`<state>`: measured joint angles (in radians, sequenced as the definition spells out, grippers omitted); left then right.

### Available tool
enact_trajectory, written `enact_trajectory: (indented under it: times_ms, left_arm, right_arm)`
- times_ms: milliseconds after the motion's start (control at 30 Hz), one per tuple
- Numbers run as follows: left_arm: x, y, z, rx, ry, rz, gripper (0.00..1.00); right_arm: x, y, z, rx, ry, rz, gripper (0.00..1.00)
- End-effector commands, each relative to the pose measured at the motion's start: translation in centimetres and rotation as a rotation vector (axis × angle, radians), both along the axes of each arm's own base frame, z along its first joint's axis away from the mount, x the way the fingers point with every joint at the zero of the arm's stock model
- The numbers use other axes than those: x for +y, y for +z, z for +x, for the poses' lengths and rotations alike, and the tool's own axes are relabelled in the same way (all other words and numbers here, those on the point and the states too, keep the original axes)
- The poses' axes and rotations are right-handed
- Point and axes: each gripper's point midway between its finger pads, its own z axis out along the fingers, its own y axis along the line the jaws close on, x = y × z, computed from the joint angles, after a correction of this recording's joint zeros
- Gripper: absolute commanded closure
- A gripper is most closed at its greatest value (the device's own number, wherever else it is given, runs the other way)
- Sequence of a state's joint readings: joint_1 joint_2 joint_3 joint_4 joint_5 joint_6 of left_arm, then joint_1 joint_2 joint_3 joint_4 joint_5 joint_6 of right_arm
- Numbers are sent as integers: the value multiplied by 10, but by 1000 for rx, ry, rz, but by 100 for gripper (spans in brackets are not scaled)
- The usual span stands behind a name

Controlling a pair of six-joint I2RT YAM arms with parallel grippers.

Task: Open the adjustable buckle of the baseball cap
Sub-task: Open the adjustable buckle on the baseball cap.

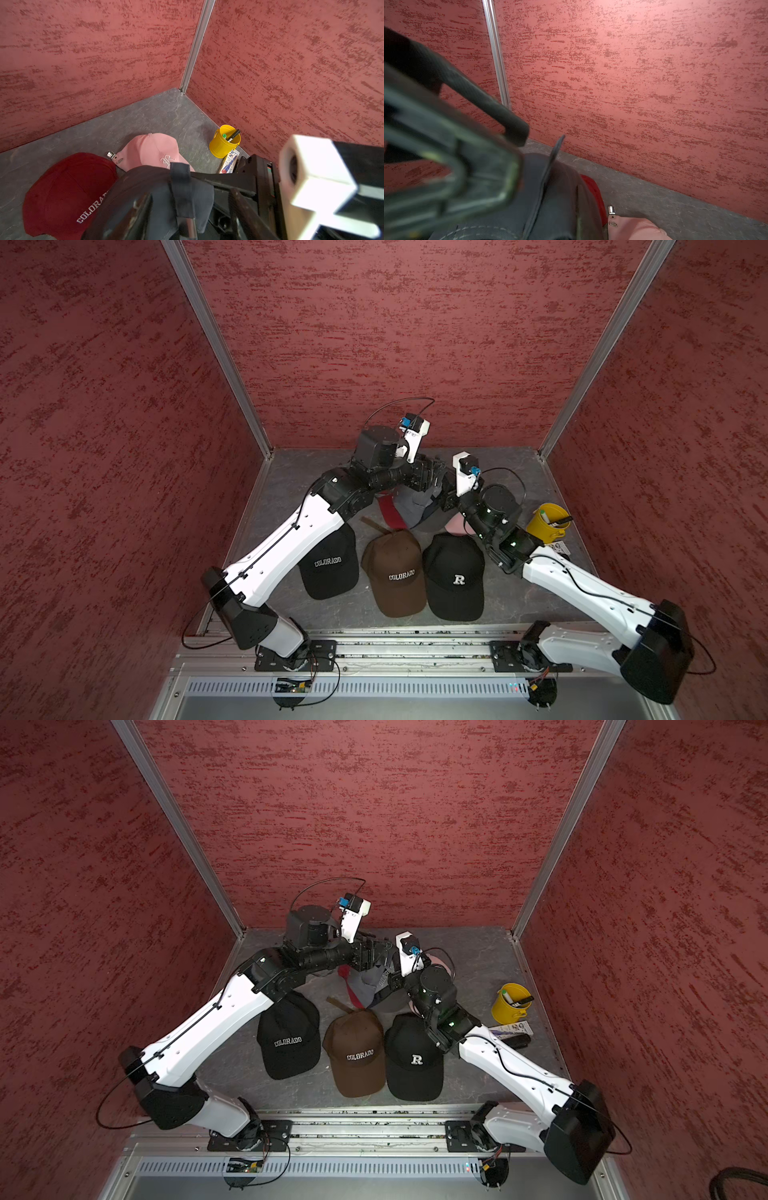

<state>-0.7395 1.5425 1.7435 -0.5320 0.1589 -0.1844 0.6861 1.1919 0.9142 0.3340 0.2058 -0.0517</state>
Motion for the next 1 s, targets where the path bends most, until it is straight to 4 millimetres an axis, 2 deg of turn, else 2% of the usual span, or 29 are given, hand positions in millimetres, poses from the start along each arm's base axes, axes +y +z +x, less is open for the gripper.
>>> enact_trajectory:
  times_ms: [0,67,167,333,533,767,967]
  left_arm:
    - [-1,7,7,-4,3,-14,40]
    - [-5,4,10,10,-9,-21,40]
    - [-11,0,12,23,-35,-32,45]
    - [-13,-1,13,21,-56,-73,75]
    - [-12,3,12,13,-74,-110,98]
    - [-4,7,4,-7,-64,-121,100]
    - [13,10,-2,-35,-25,-122,100]
  right_arm:
    - [-4,19,-7,-32,16,41,100]
    - [-4,19,-8,-31,17,40,100]
    - [-4,18,-8,-30,19,37,100]
    - [-2,15,-6,-22,19,29,100]
    - [-2,13,-2,-9,6,26,100]
    - [-8,8,8,38,-17,51,100]
    - [-11,-1,16,89,-23,75,100]
